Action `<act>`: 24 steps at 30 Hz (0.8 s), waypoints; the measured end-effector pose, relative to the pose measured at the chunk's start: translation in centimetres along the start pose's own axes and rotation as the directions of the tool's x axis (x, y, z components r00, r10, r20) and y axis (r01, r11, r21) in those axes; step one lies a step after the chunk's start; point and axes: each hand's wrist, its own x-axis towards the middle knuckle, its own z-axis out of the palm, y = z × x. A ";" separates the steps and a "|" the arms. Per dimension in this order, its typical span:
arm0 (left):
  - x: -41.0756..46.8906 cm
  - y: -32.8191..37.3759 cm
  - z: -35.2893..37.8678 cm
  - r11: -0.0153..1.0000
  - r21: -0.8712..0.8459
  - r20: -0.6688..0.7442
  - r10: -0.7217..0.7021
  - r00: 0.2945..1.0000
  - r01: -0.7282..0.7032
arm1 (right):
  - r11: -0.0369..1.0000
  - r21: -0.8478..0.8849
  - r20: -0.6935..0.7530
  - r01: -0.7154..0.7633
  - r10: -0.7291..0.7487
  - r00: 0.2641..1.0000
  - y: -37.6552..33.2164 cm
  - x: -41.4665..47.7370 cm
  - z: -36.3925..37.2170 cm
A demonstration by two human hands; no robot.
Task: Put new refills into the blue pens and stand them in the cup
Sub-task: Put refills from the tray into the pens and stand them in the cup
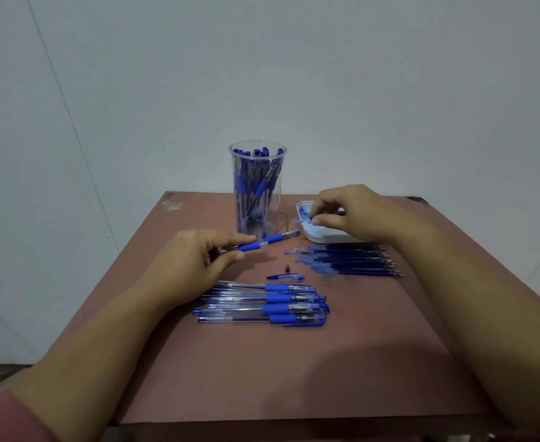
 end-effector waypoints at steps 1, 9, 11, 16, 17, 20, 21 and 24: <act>0.0 0.1 0.0 1.000 -0.003 -0.005 0.002 1.000 -0.002 | 0.999 0.021 -0.009 0.029 -0.029 1.000 -1.0 -0.6 0.1; -0.1 0.3 0.0 0.999 -0.042 -0.021 0.023 1.000 -0.024 | 0.977 0.092 -0.179 0.191 -0.173 0.969 -4.1 -4.1 2.8; -0.2 0.3 0.0 0.999 -0.047 -0.026 0.020 0.999 -0.021 | 0.973 0.143 -0.181 0.182 -0.155 0.971 -3.8 -4.3 3.8; -0.2 0.4 0.0 0.998 -0.058 -0.034 0.017 0.999 -0.019 | 0.973 0.127 -0.216 0.190 -0.160 0.963 -3.2 -4.3 4.5; -0.2 0.4 0.0 0.998 -0.060 -0.034 0.015 0.999 -0.017 | 0.974 0.120 -0.225 0.193 -0.162 0.961 -3.2 -4.3 4.4; -0.2 0.5 0.0 0.997 -0.073 -0.040 0.011 0.999 -0.014 | 0.977 0.114 -0.237 0.182 -0.152 0.960 -3.0 -4.3 4.4; -0.2 0.5 0.0 0.997 -0.075 -0.041 0.008 0.999 -0.011 | 0.976 0.121 -0.237 0.181 -0.149 0.960 -3.0 -4.4 4.4; -0.2 0.4 0.0 0.998 -0.066 -0.036 0.012 0.999 -0.014 | 0.974 0.133 -0.224 0.183 -0.151 0.963 -3.1 -4.4 4.5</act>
